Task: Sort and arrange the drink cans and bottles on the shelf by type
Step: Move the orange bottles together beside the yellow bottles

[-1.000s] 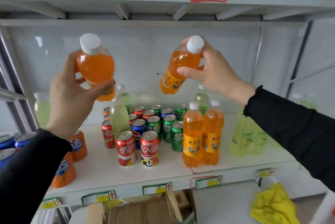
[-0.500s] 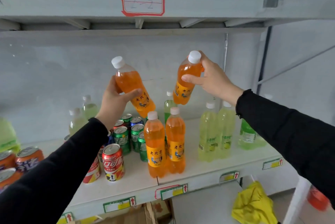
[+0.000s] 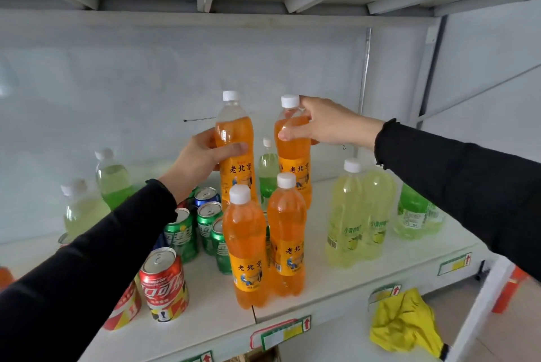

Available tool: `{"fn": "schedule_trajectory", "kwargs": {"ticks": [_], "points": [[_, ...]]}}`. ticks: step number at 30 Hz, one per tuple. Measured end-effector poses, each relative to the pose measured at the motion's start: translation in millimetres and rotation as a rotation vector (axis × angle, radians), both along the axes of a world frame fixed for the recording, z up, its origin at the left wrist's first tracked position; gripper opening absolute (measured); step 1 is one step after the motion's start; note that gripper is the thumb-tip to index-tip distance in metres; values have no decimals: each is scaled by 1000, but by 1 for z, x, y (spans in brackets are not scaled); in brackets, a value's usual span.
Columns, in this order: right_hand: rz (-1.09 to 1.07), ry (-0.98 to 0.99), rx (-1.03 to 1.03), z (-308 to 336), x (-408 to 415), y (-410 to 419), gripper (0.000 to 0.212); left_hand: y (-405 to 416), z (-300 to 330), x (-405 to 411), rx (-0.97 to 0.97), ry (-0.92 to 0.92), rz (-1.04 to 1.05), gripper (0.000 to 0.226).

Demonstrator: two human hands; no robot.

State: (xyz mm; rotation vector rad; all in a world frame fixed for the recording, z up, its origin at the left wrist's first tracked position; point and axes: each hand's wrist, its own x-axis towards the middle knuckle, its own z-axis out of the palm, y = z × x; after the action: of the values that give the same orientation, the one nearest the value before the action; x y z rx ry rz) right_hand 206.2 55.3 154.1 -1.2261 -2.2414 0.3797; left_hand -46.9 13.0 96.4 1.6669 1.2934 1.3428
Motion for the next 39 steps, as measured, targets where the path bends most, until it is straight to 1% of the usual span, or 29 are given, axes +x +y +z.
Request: {"fn": "schedule_trajectory", "kwargs": {"ticks": [3, 6, 9, 11, 13, 15, 18, 20, 21, 22, 25, 26, 28, 31, 35, 37, 39], "points": [[7, -37, -57, -4, -6, 12, 53, 8, -5, 2, -36, 17, -11, 30], [24, -61, -85, -9, -12, 19, 53, 12, -6, 1, -37, 12, 8, 38], [45, -65, -111, -12, -16, 25, 51, 14, -1, -5, 1, -26, 61, 45], [50, -63, -119, -11, -17, 28, 51, 10, 8, -12, 43, -65, 102, 43], [58, -52, -122, -9, -17, 32, 50, 1, 18, -22, 76, -61, 134, 37], [70, -50, -123, -8, -17, 36, 51, -11, 26, -34, 70, -5, 144, 39], [95, -70, -136, -10, -22, 40, 54, -30, 23, -47, -41, 138, 111, 55], [118, -84, -148, -12, -27, 41, 50, -37, 12, -50, -117, 246, 111, 65], [126, -88, -159, -14, -29, 42, 47, -37, 5, -49, -143, 272, 105, 67], [130, -96, -173, -15, -32, 43, 46, -37, -1, -48, -157, 279, 100, 64], [137, -166, -217, -20, -37, 47, 48, -34, -13, -43, -181, 303, 97, 41], [135, -187, -229, -22, -37, 48, 48, -33, -15, -42, -198, 330, 78, 38], [125, -205, -253, -26, -37, 49, 47, -30, -21, -38, -240, 381, 38, 41], [105, -220, -275, -32, -35, 49, 48, -24, -32, -34, -302, 388, 6, 52], [91, -224, -330, -39, -36, 48, 45, -13, -47, -30, -308, 414, -50, 67], [94, -221, -354, -44, -36, 49, 38, -5, -56, -26, -298, 415, -43, 62], [84, -204, -373, -48, -36, 49, 30, 3, -63, -20, -252, 473, -20, 54]]}}
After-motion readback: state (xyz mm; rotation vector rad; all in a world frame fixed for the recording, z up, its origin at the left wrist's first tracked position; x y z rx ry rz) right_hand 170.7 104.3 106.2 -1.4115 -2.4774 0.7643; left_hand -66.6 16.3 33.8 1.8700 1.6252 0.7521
